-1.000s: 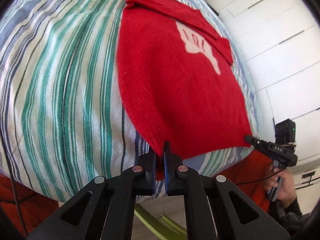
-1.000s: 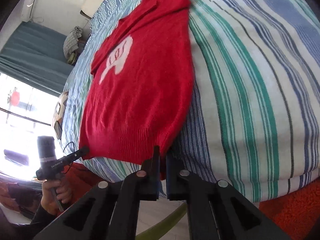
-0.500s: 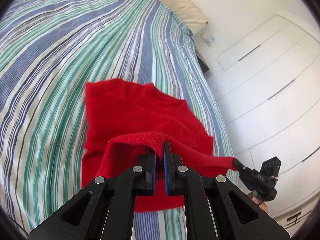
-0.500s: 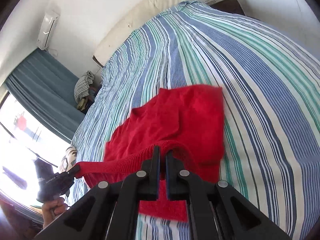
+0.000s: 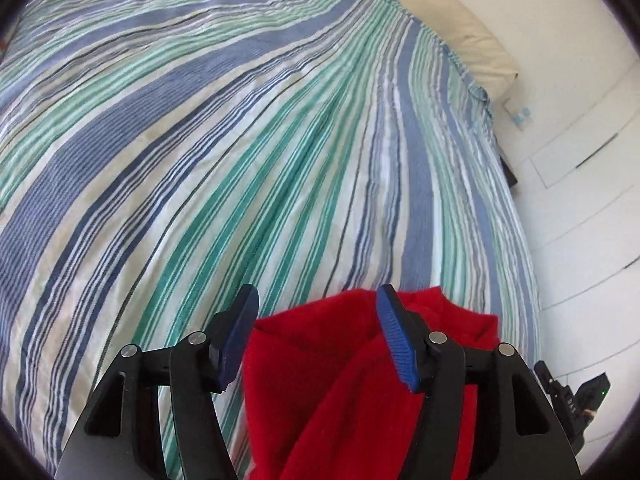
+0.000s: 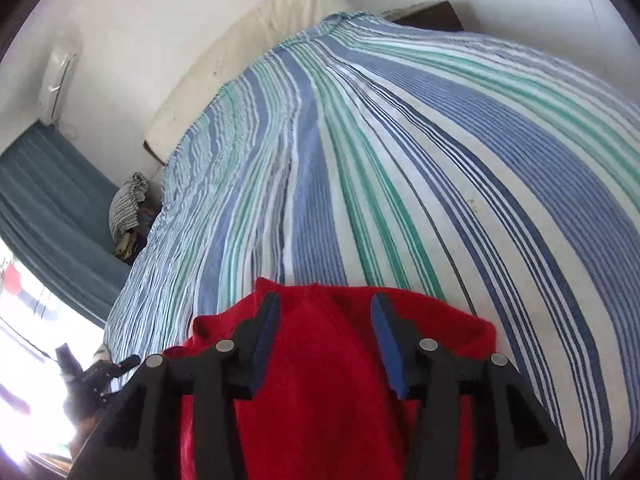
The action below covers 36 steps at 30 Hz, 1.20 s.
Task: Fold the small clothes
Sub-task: 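Lift the hem with both tools, fold it over toward the collar, release, then grasp the folded sweater edge with the right tool, fold it over, release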
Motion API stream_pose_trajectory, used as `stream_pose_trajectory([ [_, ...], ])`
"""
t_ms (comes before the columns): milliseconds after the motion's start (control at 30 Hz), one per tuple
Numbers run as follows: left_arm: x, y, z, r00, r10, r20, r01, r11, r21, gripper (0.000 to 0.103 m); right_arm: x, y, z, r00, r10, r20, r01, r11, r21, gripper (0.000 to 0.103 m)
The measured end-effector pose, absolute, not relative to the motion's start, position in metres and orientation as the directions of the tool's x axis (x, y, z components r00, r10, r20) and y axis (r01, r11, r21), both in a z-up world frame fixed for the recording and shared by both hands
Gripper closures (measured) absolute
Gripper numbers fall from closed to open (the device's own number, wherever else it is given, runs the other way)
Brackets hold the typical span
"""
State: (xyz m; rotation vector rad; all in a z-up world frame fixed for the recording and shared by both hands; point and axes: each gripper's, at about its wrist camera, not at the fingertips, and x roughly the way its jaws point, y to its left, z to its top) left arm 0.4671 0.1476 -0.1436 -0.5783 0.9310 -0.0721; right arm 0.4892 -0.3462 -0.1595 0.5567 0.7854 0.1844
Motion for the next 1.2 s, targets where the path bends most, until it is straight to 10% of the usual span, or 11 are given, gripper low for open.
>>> stream_pose_trajectory([
  [200, 0.436, 0.076, -0.143, 0.501, -0.514, -0.696, 0.199, 0.851, -0.485, 0.014, 0.438, -0.277, -0.165, 0.522, 0.513, -0.681, -0.291, 0.858, 0.422, 0.054],
  [433, 0.474, 0.130, -0.190, 0.481, -0.379, -0.791, -0.139, 0.857, -0.496, 0.047, 0.347, -0.335, -0.211, 0.549, 0.364, -0.752, -0.161, 0.929, 0.332, 0.057],
  [567, 0.427, 0.120, -0.148, 0.535, -0.315, -0.784, -0.038, 0.918, -0.395, 0.022, 0.311, -0.362, -0.205, 0.555, 0.307, -0.773, -0.073, 0.944, 0.322, 0.044],
  [1000, 0.214, 0.089, -0.159, 0.506, -0.418, -0.755, 0.048, 0.887, -0.458, 0.015, 0.398, -0.391, -0.211, 0.578, 0.474, -0.664, 0.053, 0.791, 0.610, 0.023],
  [1033, 0.210, 0.092, -0.166, 0.506, -0.397, -0.766, 0.034, 0.896, -0.442, 0.015, 0.406, -0.382, -0.217, 0.561, 0.495, -0.664, 0.039, 0.785, 0.618, 0.025],
  [1067, 0.208, 0.095, -0.172, 0.502, -0.371, -0.781, 0.021, 0.908, -0.418, 0.015, 0.413, -0.371, -0.220, 0.542, 0.494, -0.680, 0.025, 0.799, 0.600, 0.049],
  [1100, 0.208, 0.099, -0.177, 0.501, -0.351, -0.791, 0.018, 0.918, -0.396, 0.015, 0.419, -0.360, -0.223, 0.515, 0.474, -0.714, 0.027, 0.824, 0.566, 0.094],
  [1200, 0.209, 0.111, -0.173, 0.522, -0.339, -0.782, 0.010, 0.920, -0.392, 0.015, 0.425, -0.340, -0.204, 0.526, 0.429, -0.734, 0.046, 0.848, 0.528, 0.093],
])
